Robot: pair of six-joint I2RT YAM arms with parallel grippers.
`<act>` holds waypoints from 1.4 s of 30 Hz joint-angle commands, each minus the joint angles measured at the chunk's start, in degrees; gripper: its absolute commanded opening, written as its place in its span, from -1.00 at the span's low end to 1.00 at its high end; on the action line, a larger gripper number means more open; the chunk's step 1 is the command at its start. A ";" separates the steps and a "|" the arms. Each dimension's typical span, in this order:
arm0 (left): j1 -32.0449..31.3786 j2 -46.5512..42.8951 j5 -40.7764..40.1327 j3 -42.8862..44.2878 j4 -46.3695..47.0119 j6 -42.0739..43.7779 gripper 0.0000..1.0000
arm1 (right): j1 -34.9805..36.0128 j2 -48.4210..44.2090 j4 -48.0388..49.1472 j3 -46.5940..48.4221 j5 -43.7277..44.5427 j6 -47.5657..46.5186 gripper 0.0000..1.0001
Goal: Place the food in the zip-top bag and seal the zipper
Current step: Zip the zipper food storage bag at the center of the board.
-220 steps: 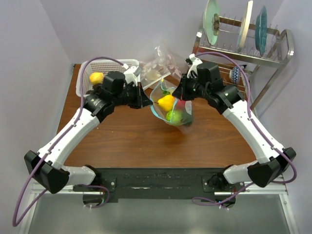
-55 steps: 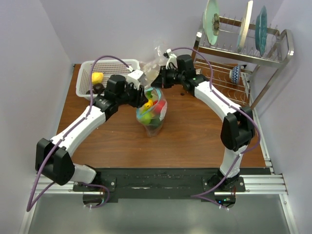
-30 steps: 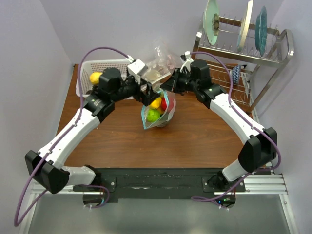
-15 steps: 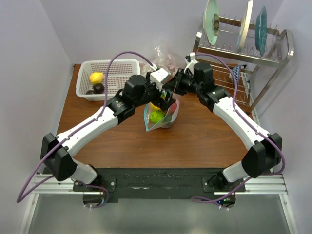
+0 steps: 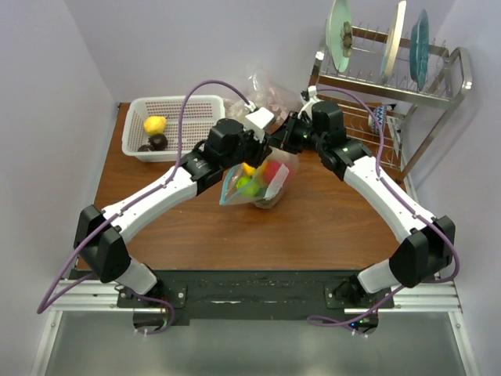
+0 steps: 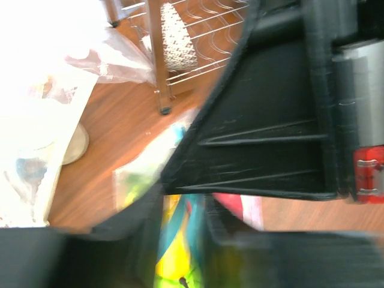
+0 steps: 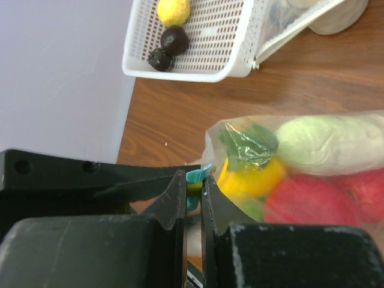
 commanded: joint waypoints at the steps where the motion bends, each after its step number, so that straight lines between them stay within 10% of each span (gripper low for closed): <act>1: -0.85 -1.48 3.60 0.13 2.05 0.74 -0.63 | 0.13 -2.91 2.12 0.32 1.81 0.78 -1.00; 3: -0.76 -1.74 5.00 0.39 1.08 1.00 -0.98 | 0.13 -3.26 2.30 -0.03 1.55 0.87 -0.95; 12: -0.76 -4.73 8.79 0.48 -2.70 5.03 -1.00 | 0.05 -4.93 2.48 -0.65 2.52 -2.20 0.15; 25: -0.59 -9.56 15.56 9.53 -21.68 11.11 -1.00 | -3.38 -14.41 6.41 -5.99 -3.62 -20.04 0.18; 42: -0.59 -21.17 25.65 5.14 -22.30 13.31 -1.00 | -3.47 -29.28 23.12 -23.15 -28.49 -23.31 0.18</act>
